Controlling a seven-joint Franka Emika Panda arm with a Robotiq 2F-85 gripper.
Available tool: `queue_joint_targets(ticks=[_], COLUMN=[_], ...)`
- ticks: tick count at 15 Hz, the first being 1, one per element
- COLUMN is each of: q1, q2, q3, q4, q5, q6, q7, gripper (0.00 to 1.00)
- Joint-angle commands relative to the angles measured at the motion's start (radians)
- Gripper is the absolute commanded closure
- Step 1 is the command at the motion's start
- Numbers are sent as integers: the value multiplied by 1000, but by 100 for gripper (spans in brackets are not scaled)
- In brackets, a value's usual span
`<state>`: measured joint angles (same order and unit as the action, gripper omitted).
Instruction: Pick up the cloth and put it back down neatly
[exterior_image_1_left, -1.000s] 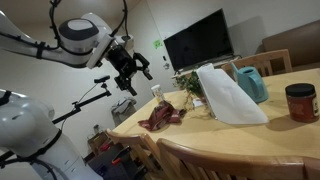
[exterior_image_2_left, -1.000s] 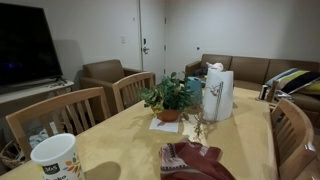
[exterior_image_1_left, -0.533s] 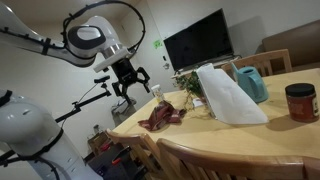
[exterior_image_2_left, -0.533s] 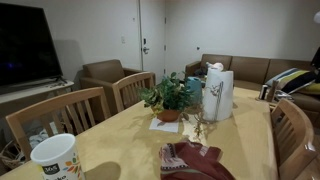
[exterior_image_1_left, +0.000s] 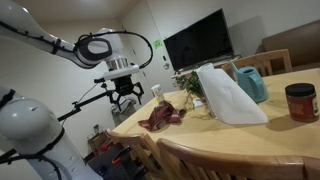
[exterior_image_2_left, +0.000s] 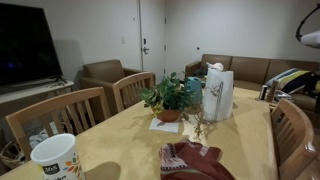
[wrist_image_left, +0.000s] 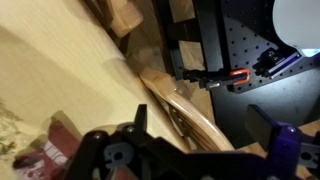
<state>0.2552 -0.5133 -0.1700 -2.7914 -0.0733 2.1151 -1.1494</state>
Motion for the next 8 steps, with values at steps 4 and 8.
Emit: queue_joint_targets(ticks=[4,8], q1=[-15,-30], q2=[32,32], q3=[42,56], q4=[2,3], q5=[102,104], q6=[-64,-67], q7=[-236,-251], gripper=[0,0])
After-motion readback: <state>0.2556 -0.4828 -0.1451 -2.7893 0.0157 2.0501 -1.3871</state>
